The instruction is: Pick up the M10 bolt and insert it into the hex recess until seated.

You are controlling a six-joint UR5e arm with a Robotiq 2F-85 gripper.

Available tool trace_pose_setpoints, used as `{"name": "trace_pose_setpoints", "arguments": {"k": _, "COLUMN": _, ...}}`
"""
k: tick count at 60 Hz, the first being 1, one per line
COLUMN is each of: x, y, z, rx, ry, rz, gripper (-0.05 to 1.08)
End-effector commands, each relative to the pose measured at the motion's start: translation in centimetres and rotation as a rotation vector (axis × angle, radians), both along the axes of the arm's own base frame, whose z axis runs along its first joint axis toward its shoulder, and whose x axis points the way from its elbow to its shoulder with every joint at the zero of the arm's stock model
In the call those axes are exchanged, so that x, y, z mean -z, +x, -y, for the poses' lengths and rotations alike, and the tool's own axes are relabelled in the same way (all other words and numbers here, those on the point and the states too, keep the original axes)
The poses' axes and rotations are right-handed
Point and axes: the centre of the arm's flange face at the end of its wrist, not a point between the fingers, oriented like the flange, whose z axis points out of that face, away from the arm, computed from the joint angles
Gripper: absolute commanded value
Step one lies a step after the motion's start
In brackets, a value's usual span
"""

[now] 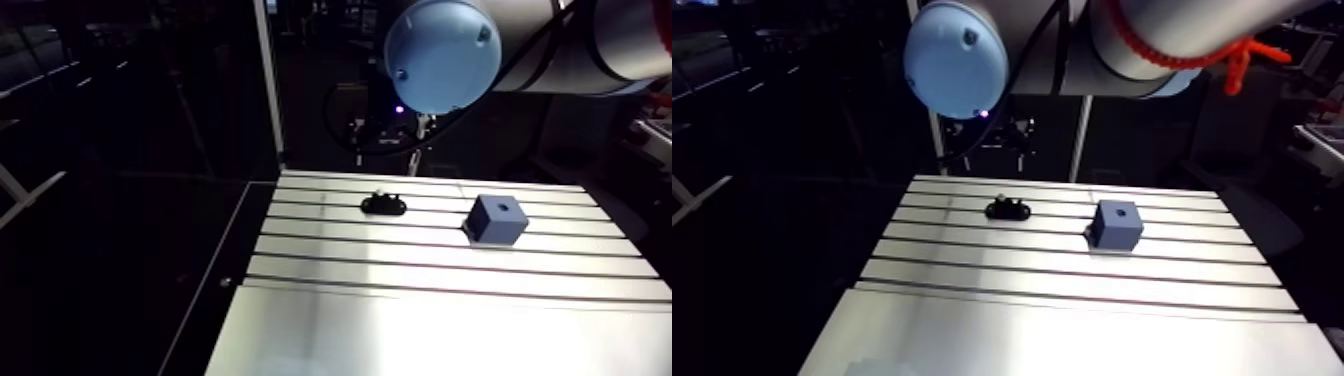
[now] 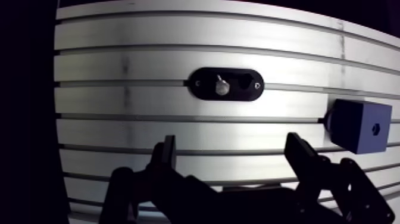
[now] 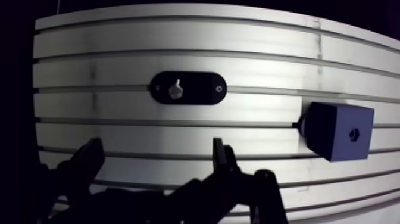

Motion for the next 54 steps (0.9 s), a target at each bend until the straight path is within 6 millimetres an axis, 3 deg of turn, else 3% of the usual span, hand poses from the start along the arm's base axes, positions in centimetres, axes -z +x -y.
{"name": "trace_pose_setpoints", "arguments": {"k": 1, "x": 2.7, "y": -1.0, "z": 0.0, "rx": 0.001, "ry": 0.0, "rz": -0.029, "gripper": 0.01}}
{"name": "trace_pose_setpoints", "arguments": {"k": 13, "x": 5.3, "y": -1.5, "z": 0.0, "rx": 0.01, "ry": 0.0, "rz": 0.009, "gripper": 0.01}}
{"name": "trace_pose_setpoints", "arguments": {"k": 35, "x": 7.0, "y": -2.3, "z": -0.2, "rx": 0.013, "ry": 0.005, "rz": 0.0, "gripper": 0.02}}
{"name": "trace_pose_setpoints", "arguments": {"k": 54, "x": 8.3, "y": -2.7, "z": -0.4, "rx": 0.022, "ry": 0.002, "rz": 0.02, "gripper": 0.17}}
